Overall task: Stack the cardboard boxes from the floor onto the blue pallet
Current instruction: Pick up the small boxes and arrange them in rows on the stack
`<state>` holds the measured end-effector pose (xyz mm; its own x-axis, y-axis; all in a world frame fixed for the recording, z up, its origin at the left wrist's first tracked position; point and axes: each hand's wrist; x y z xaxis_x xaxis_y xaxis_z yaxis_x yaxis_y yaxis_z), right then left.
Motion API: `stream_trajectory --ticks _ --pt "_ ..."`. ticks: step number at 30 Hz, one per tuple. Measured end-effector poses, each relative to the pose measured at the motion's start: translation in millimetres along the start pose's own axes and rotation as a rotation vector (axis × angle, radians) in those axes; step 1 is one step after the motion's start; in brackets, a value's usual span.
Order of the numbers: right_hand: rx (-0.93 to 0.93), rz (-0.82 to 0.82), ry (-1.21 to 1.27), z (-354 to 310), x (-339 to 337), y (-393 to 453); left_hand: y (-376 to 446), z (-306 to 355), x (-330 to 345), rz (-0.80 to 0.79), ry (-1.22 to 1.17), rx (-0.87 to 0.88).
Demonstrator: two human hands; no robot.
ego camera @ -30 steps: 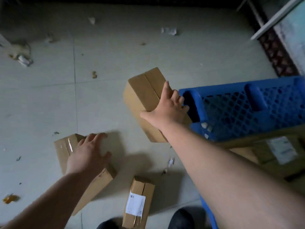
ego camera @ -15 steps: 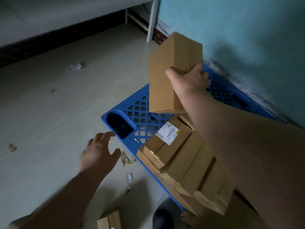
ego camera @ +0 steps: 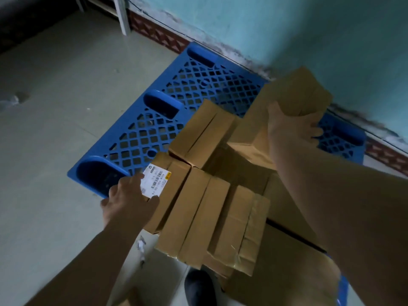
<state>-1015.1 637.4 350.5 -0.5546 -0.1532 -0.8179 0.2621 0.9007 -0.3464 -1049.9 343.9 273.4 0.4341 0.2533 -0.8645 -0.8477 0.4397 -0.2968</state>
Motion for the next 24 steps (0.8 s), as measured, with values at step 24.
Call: stream_trajectory --ticks 24 --pt "-0.226 -0.136 -0.472 66 119 -11 -8 -22 41 -0.126 0.147 0.296"
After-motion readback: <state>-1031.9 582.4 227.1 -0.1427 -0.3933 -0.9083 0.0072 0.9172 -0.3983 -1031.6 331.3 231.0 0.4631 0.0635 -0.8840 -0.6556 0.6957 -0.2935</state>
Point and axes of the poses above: each hand's wrist, its own y-axis towards the middle knuckle, its own x-axis out of the palm, z = x × y, and after that the axes turned 13 degrees about x, right-handed
